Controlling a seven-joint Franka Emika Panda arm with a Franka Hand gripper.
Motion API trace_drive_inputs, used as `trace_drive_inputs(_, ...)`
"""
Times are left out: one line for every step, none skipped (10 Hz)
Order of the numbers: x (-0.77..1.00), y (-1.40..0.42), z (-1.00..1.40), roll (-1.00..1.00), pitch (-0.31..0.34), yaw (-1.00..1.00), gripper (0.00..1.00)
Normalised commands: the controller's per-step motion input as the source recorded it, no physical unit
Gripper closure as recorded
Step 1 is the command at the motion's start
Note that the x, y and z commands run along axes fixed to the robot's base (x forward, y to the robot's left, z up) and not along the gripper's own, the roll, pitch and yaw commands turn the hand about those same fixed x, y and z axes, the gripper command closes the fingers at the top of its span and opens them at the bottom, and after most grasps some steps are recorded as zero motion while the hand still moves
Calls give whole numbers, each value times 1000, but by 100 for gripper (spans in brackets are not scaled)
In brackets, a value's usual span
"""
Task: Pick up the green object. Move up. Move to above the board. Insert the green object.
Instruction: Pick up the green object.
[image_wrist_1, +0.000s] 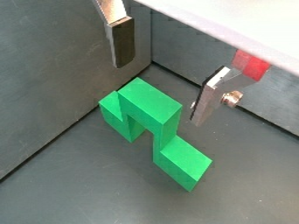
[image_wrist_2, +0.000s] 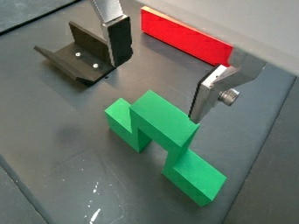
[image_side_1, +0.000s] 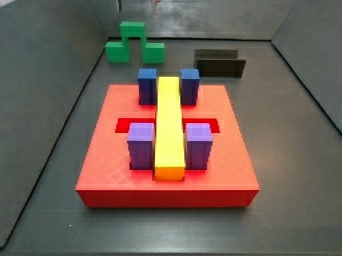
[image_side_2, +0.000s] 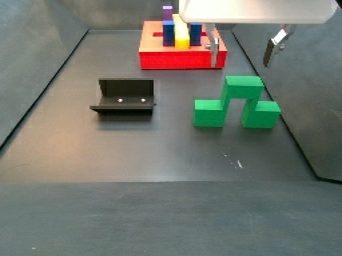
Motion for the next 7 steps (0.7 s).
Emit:
trace_drive_inputs(-103,0,-77,0,0,0,0)
trace_drive_inputs(-114,14,-197,9,-13,0,0)
trace_drive_inputs(-123,40,-223,7,-27,3,0)
trace_drive_inputs(-86,51,-77,0,0,23,0)
trace_drive_inputs(0,109,-23,0,0,83,0)
trace_drive_inputs(160,206,-109,0,0,23,0)
trace_drive_inputs(89,214,-131,0,0,0,0)
